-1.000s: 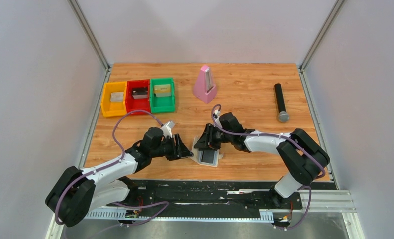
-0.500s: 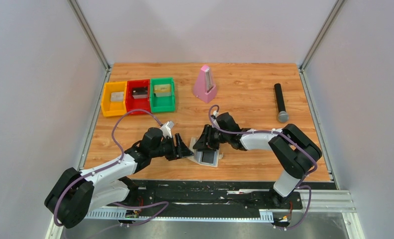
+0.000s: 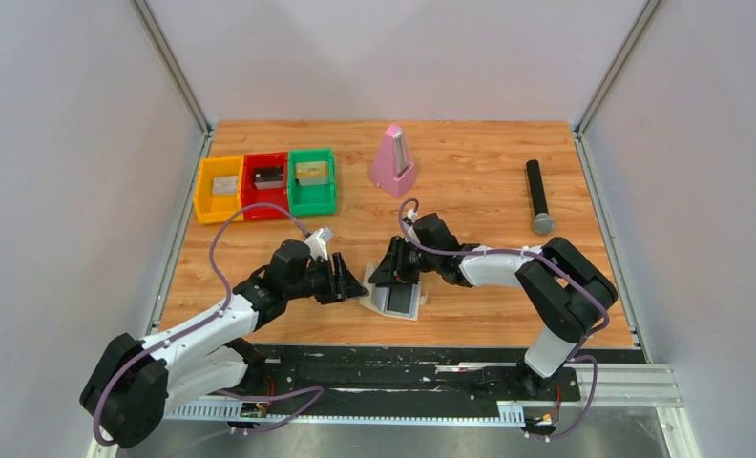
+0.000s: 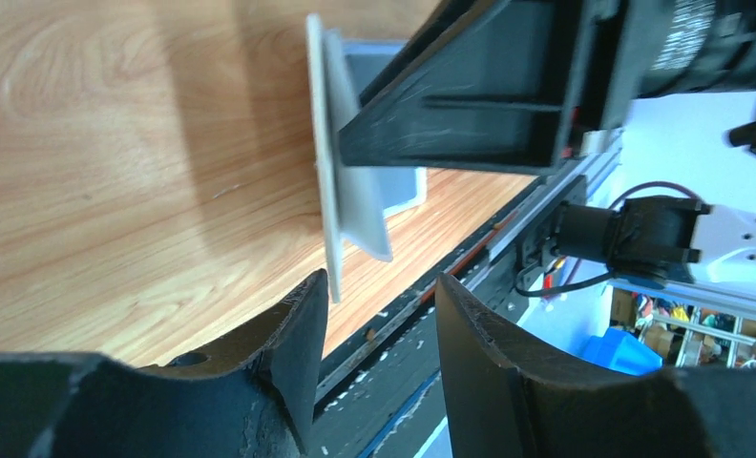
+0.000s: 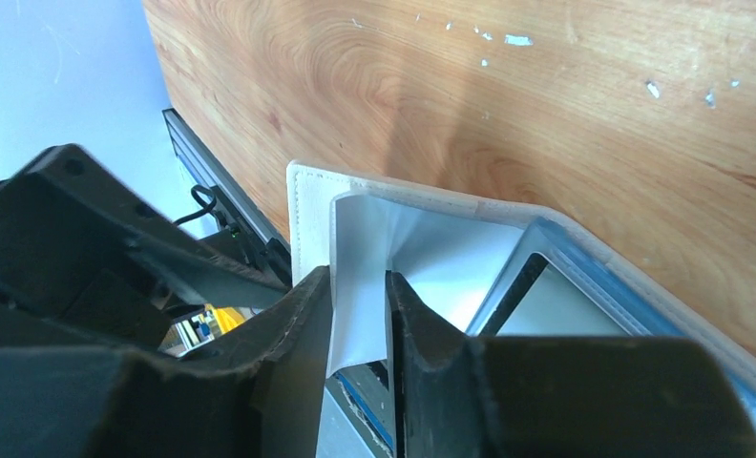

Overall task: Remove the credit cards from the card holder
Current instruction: Open the card holder at the center of the board.

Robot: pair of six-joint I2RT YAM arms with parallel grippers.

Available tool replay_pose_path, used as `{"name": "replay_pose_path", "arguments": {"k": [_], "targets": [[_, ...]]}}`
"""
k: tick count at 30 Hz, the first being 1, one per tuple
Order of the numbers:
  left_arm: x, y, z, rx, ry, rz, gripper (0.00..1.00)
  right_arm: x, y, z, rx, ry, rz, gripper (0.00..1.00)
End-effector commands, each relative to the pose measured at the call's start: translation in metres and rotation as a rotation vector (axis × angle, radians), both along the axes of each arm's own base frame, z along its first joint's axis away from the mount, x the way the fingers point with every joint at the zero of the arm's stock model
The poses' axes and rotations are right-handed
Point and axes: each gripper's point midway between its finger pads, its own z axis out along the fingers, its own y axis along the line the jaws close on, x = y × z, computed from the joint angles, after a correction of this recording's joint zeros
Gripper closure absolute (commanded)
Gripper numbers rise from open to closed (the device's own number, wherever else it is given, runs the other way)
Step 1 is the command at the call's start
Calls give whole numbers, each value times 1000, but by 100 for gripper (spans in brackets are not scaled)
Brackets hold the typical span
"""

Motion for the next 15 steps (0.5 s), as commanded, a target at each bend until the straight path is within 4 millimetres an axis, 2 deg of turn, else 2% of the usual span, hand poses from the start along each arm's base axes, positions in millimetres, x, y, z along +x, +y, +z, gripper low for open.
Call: {"name": "replay_pose_path", "arguments": {"k": [1,4,10,13,15], "targets": [[13,-8,43,-64,-112,-2,48,10,16,17,44,-57,16,67],[12,-12,54,-86,-128,-23,50,11,17,13,36,-48,16,69],[10,-29,53,-155,-106,-96,58,12,16,10,11,-47,17,63],[9,-40,56,-207,-104,-139,61,14,15,7,-17,-46,14,71],[8,-45,54,-204,-105,-163,62,15,15,5,-26,-45,15,73]]}}
